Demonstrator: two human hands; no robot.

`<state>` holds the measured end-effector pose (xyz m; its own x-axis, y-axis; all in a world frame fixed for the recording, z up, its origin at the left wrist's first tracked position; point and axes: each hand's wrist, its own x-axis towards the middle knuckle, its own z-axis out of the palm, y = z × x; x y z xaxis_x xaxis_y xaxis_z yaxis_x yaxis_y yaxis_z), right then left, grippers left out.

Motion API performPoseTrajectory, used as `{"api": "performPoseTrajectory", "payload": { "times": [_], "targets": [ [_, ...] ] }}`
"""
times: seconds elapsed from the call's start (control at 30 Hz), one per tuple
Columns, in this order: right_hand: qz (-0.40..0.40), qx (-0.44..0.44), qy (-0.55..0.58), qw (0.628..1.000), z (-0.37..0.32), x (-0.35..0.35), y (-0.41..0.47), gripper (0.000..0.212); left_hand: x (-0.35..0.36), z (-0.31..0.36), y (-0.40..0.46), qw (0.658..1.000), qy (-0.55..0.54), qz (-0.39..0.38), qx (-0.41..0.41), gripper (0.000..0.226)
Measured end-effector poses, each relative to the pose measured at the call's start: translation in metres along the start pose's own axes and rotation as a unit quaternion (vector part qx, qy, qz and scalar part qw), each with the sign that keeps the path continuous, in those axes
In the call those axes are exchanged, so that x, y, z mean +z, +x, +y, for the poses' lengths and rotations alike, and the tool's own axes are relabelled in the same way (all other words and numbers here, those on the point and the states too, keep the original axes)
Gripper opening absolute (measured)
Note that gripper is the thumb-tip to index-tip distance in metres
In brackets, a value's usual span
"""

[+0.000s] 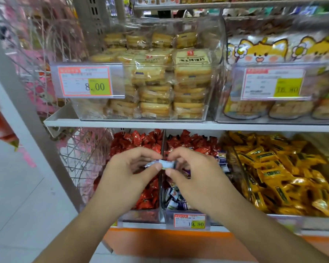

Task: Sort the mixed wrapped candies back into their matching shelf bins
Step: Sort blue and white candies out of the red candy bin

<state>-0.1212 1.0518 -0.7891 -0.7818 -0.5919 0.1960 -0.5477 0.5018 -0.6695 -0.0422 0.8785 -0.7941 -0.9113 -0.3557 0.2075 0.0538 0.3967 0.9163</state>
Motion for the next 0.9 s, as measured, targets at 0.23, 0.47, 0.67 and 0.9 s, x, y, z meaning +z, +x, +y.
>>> {"api": "performPoseTrajectory", "payload": {
  "times": [0.23,0.47,0.67,0.9],
  "targets": [
    [0.022,0.063,-0.152,0.986,0.022,-0.042,0.008,0.019,0.012,0.000,0.001,0.998,0.011,0.027,-0.055,0.020],
    [-0.041,-0.062,-0.068,0.995,0.014,-0.030,-0.003,0.034,0.025,0.015,0.001,0.993,-0.089,-0.011,-0.075,0.035],
    [-0.007,-0.056,-0.106,0.993,0.013,-0.030,0.001,0.017,0.018,0.010,0.000,0.995,-0.062,-0.020,-0.073,0.030],
    [-0.059,0.053,-0.192,0.978,0.017,-0.031,0.004,0.051,-0.030,-0.034,0.021,0.971,0.222,0.088,-0.029,0.019]
  ]
}}
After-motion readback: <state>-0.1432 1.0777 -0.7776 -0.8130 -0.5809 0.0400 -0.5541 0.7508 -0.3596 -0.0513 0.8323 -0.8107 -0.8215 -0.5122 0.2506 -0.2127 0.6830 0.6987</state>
